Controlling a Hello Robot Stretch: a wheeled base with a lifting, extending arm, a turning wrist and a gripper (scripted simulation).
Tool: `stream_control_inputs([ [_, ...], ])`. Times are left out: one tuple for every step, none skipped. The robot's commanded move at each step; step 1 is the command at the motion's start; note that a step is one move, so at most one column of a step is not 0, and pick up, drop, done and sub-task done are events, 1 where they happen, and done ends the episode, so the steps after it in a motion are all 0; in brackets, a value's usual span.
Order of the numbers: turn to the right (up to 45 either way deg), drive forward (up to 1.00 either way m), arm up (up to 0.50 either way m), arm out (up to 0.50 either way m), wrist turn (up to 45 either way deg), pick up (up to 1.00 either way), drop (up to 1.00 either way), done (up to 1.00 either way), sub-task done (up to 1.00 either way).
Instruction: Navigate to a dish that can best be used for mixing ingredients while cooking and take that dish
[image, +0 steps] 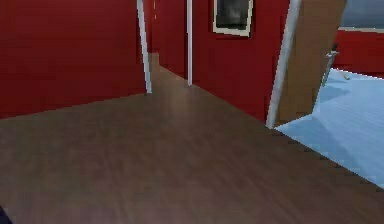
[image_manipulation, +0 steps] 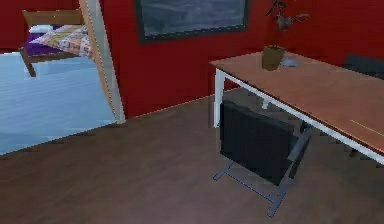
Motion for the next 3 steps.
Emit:
stream_control_inputs([
  [0.0,1.0,0.0,0.0,0.0,0.0,0.0,0.0,0.0],
  [0.0,1.0,0.0,0.0,0.0,0.0,0.0,0.0,0.0],
  [0.0,1.0,0.0,0.0,0.0,0.0,0.0,0.0,0.0],
])
